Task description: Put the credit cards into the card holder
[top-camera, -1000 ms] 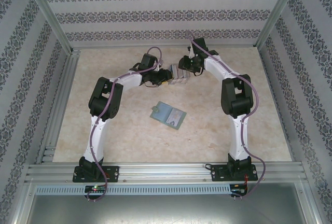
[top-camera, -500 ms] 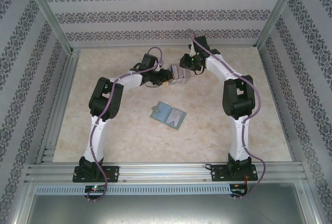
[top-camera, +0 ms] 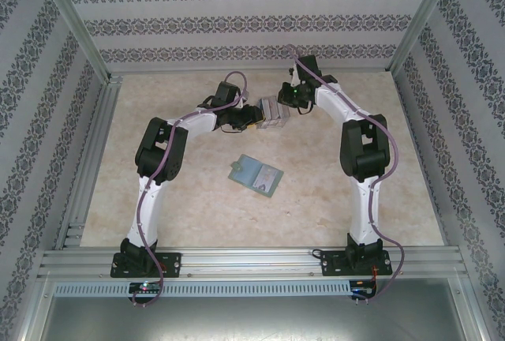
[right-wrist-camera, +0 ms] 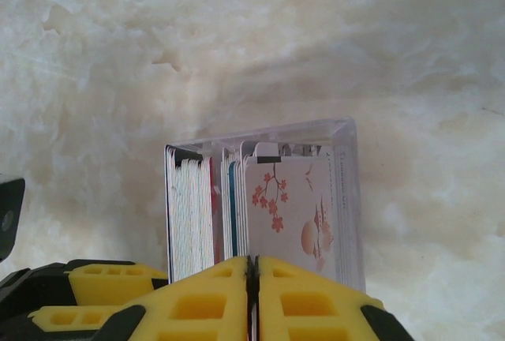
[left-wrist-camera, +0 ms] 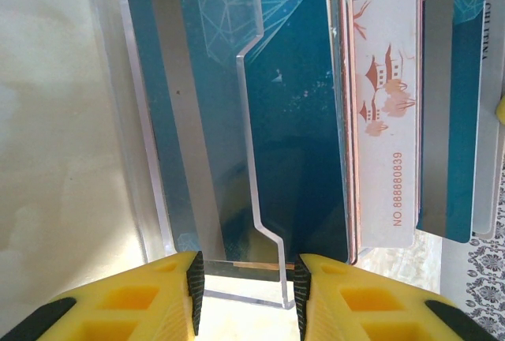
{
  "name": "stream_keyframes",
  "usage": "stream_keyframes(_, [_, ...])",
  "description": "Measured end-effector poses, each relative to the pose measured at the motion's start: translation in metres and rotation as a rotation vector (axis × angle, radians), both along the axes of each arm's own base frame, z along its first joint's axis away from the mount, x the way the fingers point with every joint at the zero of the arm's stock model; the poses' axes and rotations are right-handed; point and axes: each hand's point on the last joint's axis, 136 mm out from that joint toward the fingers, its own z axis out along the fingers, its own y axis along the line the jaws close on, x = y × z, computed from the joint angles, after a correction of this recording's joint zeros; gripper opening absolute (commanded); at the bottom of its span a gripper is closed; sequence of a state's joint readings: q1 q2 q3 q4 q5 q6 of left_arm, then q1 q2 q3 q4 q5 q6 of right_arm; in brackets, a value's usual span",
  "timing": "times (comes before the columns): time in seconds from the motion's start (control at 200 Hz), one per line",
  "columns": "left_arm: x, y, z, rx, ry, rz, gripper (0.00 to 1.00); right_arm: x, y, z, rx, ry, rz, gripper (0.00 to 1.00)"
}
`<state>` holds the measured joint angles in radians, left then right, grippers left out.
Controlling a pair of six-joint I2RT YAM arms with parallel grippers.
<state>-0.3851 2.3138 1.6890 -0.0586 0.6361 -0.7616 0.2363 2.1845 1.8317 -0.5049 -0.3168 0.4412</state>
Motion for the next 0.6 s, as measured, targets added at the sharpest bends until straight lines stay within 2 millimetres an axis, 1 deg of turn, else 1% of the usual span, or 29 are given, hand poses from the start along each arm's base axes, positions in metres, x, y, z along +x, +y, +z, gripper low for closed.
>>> stream_keyframes(0.095, [0.000,0.000,0.000,0.000,0.000,0.000,0.37,-0.002,0.000,0.004,0.007,-0.003,0.002,0.10])
stream_keyframes(0.34, [0.000,0.000,0.000,0.000,0.000,0.000,0.37,-0.005,0.000,0.025,0.035,-0.031,0.012,0.07])
stream_keyframes(0.51, [0.000,0.000,0.000,0.000,0.000,0.000,0.37,-0.006,-0.001,0.024,0.044,-0.030,0.014,0.02])
stream_keyframes(0.6, [0.000,0.000,0.000,0.000,0.000,0.000,0.37,-0.010,-0.007,0.025,0.043,-0.029,0.005,0.00])
